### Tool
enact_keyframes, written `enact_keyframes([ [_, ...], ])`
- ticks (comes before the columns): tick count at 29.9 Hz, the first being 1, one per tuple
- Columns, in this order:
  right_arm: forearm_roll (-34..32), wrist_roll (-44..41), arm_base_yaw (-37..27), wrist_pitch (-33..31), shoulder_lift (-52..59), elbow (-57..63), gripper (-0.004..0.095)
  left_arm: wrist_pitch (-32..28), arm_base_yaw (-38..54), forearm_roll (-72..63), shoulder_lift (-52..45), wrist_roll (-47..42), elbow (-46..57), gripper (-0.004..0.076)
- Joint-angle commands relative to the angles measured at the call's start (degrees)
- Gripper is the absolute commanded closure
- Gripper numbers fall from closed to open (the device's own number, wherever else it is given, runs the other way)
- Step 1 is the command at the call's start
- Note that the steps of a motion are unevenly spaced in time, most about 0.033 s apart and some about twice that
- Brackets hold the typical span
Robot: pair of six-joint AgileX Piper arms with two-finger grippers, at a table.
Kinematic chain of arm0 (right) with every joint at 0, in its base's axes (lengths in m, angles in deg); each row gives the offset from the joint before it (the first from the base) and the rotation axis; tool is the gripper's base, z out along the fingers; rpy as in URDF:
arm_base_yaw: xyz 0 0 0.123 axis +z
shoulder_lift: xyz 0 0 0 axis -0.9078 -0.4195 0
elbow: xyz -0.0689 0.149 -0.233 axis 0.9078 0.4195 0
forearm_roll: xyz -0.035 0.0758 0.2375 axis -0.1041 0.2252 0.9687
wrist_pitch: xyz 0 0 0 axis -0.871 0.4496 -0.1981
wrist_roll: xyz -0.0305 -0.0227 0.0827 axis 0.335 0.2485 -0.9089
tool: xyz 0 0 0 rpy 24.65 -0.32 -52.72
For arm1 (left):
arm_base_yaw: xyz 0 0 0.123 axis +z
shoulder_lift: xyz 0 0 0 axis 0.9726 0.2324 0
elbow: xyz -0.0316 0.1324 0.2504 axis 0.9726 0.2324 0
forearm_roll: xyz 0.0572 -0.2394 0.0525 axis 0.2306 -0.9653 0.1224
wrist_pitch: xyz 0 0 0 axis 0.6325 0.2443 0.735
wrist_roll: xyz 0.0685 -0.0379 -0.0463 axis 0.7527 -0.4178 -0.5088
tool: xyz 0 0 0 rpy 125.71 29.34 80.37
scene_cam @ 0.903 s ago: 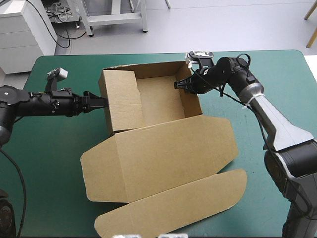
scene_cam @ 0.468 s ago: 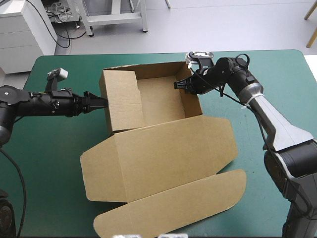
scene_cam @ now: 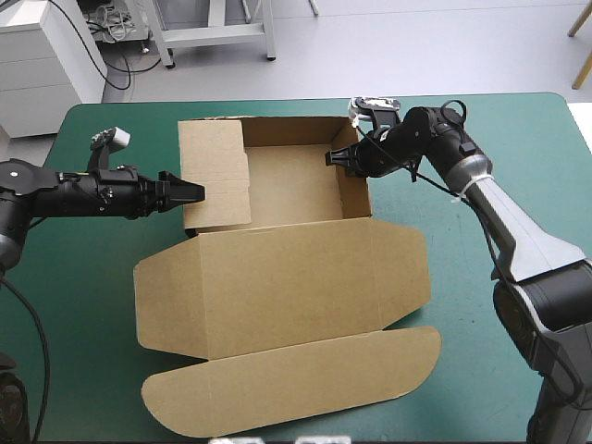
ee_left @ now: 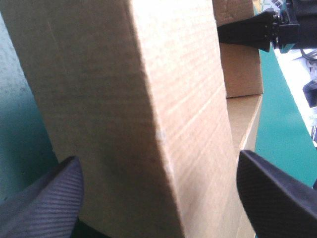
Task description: Fold the box
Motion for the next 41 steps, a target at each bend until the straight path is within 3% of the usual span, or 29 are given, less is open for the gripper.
enact_keyframes([
  [1,2.9,1.0,1.6,2.3,3.1,-1.9,0.0922,3.2,-0.4,-3.6,-2.1,0.1,-1.2,0.0125],
  [11,1.4,1.0,7.6,5.9,3.0,-1.9,0.0921,3.3,-0.4,6.7,-2.1,-5.1,-1.2,0.0127],
  [20,1.5,-0.1,8.3,6.0,3.0,-1.9,0.0922,2.0,-0.5,12.2,-2.1,-12.6,-1.2,0.0315],
  [27,1.5,-1.1,8.3,5.7,3.0,-1.9,0.0922,-4.7,-8.3,24.6,-2.1,-23.7,-1.2,0.0335],
  [33,1.1,-1.1,8.3,3.7,3.0,-1.9,0.0922,-10.7,-15.6,35.2,-2.1,-33.3,-1.2,0.0458],
  [40,1.1,-1.1,8.3,1.2,3.0,-1.9,0.0922,-11.4,-16.9,46.7,-1.5,-45.0,-1.2,0.0735],
  [41,0.9,-1.1,8.3,0.7,3.0,-1.9,0.0922,-11.4,-16.9,47.5,-1.4,-45.4,-1.2,0.0731],
])
